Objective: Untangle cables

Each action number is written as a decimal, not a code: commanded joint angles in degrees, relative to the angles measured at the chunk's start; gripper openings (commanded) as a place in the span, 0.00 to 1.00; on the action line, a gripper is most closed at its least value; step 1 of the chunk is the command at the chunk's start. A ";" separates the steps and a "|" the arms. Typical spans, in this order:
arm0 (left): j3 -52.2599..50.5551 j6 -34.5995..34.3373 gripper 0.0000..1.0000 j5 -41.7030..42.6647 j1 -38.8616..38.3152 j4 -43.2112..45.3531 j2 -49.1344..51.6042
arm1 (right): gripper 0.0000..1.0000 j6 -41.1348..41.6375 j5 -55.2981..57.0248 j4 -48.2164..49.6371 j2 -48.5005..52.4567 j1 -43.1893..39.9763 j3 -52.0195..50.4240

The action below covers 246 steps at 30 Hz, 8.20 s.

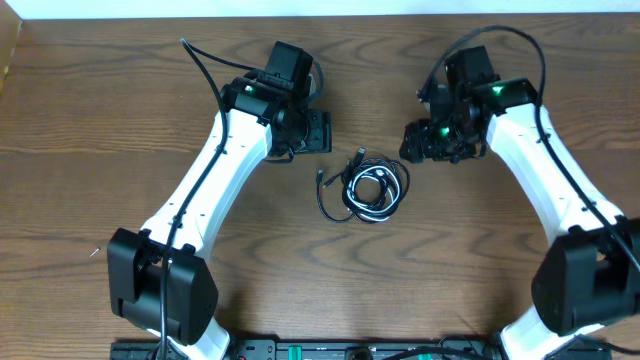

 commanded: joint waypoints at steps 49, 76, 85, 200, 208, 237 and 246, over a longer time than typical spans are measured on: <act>-0.24 -6.47 0.51 -2.91 -21.57 17.46 16.02 | 0.49 2.47 -6.25 4.66 5.75 -22.05 1.05; -0.24 -11.19 0.41 -7.67 -24.63 17.94 22.34 | 0.53 2.45 -5.25 4.44 5.75 -21.88 1.01; 0.00 -11.13 0.14 -7.65 -24.26 17.14 20.94 | 0.55 1.92 -5.22 4.57 5.75 -21.51 1.01; 1.53 -20.46 0.08 13.38 12.37 37.55 -29.03 | 0.35 13.88 -5.20 15.58 20.92 5.01 0.96; 1.92 -21.68 0.08 13.11 19.47 44.09 -33.90 | 0.35 13.90 -3.17 14.14 20.92 3.54 0.96; 2.95 1.33 0.16 11.45 19.41 3.06 -17.03 | 0.47 -2.91 -7.80 4.46 -2.40 -4.48 1.09; 2.95 4.02 0.72 11.45 14.75 -0.72 -9.77 | 0.59 -2.60 -7.89 4.35 -1.68 -4.02 1.07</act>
